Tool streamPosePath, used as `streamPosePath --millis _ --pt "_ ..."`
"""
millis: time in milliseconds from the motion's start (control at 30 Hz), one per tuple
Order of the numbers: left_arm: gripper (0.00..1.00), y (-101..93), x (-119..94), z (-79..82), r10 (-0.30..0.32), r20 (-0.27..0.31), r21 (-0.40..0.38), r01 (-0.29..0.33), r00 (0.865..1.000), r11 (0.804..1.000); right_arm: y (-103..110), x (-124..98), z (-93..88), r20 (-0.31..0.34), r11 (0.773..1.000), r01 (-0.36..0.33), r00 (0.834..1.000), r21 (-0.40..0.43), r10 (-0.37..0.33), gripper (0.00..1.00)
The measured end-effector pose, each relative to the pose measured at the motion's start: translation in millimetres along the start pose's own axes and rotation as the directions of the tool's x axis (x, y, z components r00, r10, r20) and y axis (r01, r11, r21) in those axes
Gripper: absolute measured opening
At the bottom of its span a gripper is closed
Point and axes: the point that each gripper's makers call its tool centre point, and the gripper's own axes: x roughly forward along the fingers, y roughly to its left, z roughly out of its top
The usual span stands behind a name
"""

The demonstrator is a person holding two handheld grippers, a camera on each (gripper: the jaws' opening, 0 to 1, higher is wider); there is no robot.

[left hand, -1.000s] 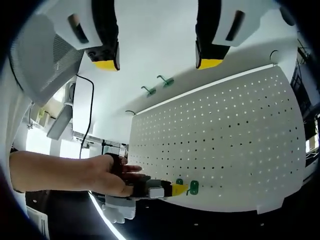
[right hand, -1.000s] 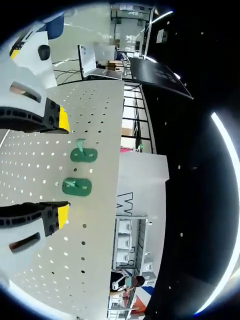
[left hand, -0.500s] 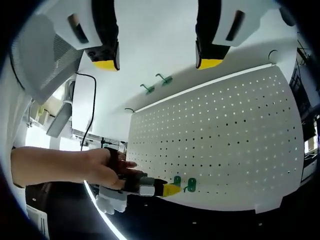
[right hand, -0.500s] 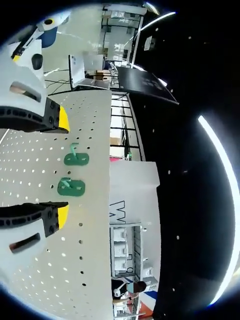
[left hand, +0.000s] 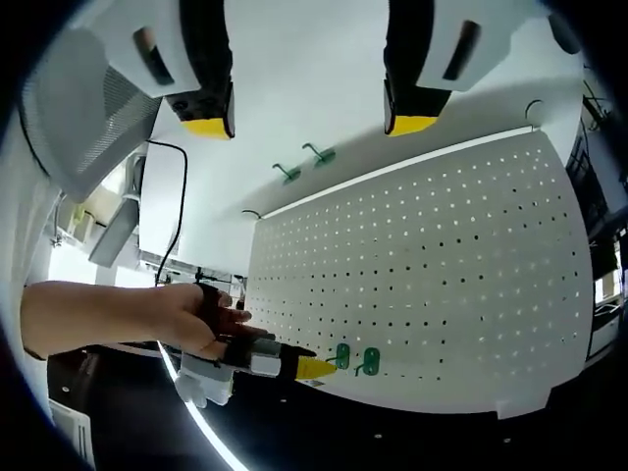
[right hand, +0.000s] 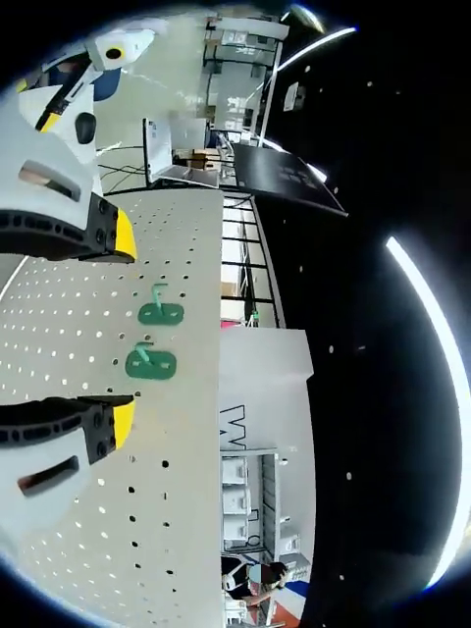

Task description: Insert the hook assembly into the mounting plate slot until the hook locks in place.

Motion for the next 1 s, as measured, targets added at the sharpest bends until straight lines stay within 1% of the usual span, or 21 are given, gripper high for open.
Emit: streamPosePath --millis 233,633,1000 --pt "0.63 0.5 -0.5 0.8 0.001 0.002 0.003 -0.001 1.000 1.000 -0.8 -20.7 -12.9 -0.024 1.000 -0.008 1.000 -0.004 0.008 0.54" --pt "0.65 -2.0 1.2 4.2 -0.008 0.005 0.014 0.008 1.000 1.000 -0.4 -47.2 -30.3 -0.059 1.000 -0.014 0.998 0.010 0.015 0.56" --pt "0.65 -1.8 1.8 5.7 -0.010 0.004 0.021 0.010 1.000 1.000 -2.9 -77.4 -47.8 -0.109 1.000 -0.020 0.994 0.000 0.020 0.57"
